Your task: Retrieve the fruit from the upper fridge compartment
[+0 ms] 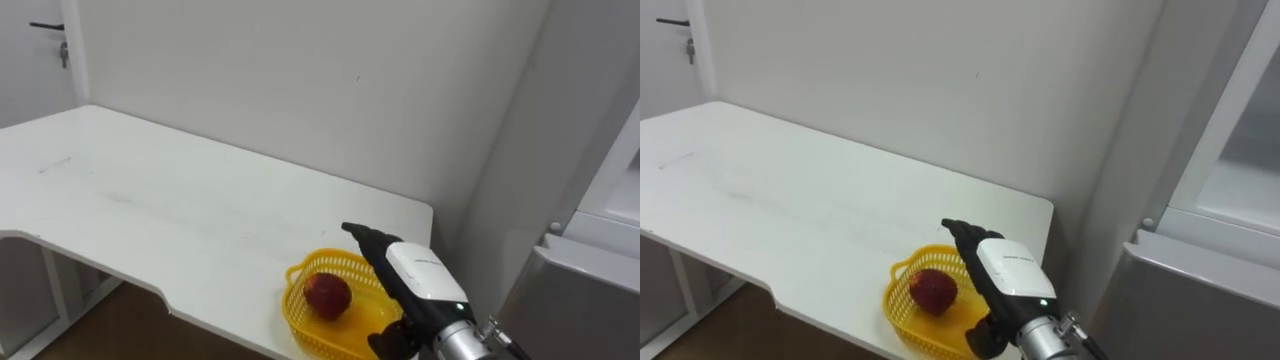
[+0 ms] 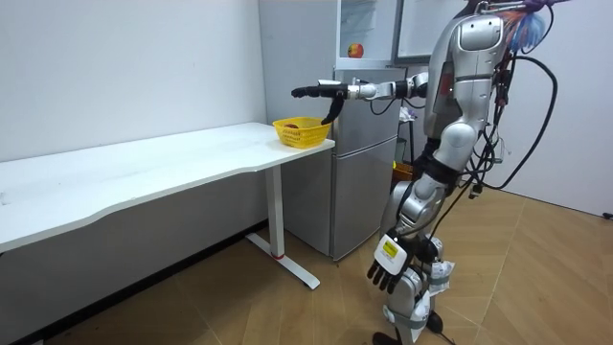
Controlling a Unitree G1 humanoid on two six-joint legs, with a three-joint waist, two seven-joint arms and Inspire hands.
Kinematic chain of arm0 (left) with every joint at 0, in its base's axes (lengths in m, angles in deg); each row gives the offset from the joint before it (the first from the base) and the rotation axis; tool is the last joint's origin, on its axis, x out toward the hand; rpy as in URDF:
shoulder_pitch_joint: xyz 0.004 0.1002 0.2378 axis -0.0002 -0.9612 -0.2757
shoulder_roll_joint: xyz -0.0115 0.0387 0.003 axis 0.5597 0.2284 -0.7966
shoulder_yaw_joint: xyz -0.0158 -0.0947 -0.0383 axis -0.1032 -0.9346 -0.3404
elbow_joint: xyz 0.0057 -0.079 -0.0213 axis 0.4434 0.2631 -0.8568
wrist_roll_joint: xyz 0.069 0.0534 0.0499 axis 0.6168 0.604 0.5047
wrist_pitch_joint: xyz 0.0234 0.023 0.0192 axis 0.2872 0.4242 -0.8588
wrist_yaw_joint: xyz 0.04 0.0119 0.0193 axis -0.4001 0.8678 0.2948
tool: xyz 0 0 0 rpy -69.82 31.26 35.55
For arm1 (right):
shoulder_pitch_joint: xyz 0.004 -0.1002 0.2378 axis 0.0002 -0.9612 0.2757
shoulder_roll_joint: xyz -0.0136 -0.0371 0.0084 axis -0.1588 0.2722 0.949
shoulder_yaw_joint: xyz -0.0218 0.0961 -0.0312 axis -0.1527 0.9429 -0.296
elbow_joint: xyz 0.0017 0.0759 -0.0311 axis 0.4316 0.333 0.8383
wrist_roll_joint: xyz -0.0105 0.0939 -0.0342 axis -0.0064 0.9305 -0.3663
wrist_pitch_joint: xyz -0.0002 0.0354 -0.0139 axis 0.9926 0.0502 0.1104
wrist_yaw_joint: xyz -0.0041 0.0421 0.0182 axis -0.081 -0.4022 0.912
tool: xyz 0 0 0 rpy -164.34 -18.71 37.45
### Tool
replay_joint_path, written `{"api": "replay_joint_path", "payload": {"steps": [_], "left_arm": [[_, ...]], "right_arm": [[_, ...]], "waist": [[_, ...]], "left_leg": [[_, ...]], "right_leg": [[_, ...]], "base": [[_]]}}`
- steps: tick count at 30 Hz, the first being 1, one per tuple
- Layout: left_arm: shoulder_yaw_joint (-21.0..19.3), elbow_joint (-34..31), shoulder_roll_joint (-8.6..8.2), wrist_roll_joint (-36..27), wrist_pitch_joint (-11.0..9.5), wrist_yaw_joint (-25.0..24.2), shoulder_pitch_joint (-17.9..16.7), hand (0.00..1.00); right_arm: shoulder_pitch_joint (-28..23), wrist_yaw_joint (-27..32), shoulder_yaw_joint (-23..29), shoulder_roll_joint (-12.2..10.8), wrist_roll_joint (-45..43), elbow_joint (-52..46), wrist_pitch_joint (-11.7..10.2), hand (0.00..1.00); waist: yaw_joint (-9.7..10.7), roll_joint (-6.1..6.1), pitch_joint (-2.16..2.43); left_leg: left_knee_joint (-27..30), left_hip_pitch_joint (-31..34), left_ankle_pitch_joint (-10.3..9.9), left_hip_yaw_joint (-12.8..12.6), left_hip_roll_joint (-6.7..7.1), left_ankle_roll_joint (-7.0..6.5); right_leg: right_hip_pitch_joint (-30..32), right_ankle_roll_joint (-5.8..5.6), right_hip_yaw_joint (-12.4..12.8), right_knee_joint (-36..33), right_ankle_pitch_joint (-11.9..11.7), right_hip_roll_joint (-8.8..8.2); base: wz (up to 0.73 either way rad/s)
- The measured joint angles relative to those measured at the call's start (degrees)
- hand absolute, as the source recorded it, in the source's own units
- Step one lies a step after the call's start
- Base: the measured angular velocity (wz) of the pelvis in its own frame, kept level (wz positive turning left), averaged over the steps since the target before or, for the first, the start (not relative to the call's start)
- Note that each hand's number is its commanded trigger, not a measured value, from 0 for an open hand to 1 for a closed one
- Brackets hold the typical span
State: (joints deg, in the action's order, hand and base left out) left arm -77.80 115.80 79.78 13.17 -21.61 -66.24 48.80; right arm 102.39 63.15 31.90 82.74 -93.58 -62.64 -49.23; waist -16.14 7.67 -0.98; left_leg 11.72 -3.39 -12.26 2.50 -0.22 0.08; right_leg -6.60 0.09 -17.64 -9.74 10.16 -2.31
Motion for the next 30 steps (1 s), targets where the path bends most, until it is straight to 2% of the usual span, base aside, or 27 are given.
{"api": "replay_joint_path", "payload": {"steps": [12,18,26,30], "left_arm": [[-1.8,-0.1,-0.07,0.0,0.0,0.0,0.1,0.00],[-3.0,-0.1,-0.29,0.0,0.1,0.0,0.0,0.00],[-3.1,0.3,-0.48,-0.6,0.1,1.0,0.1,0.00],[-3.1,1.7,-0.46,-0.6,0.1,2.2,0.1,0.00]], "right_arm": [[0.8,0.0,0.1,0.0,0.0,1.8,-0.1,0.00],[0.9,0.0,2.4,-0.3,-0.1,1.7,-0.1,0.00],[0.9,0.0,3.0,-0.2,1.9,-0.3,0.0,0.00],[0.9,0.5,4.0,-0.1,2.5,-4.4,0.0,0.00]], "waist": [[0.0,-0.07,-0.05],[0.0,-0.17,-0.04],[0.2,-0.43,0.17],[0.3,-0.43,0.25]], "left_leg": [[-0.1,0.2,0.0,0.1,-0.03,0.00],[-0.1,0.4,0.0,0.2,-0.02,0.01],[-0.1,0.8,0.0,0.1,-0.05,0.01],[-0.2,0.7,0.0,0.1,-0.06,0.00]], "right_leg": [[0.2,0.00,0.1,0.1,0.0,0.06],[0.3,0.00,0.3,0.1,0.0,0.09],[0.8,0.00,0.3,0.0,0.0,0.13],[0.8,0.00,0.3,0.1,0.0,0.12]], "base": [[0.00],[0.01],[0.00],[0.00]]}}
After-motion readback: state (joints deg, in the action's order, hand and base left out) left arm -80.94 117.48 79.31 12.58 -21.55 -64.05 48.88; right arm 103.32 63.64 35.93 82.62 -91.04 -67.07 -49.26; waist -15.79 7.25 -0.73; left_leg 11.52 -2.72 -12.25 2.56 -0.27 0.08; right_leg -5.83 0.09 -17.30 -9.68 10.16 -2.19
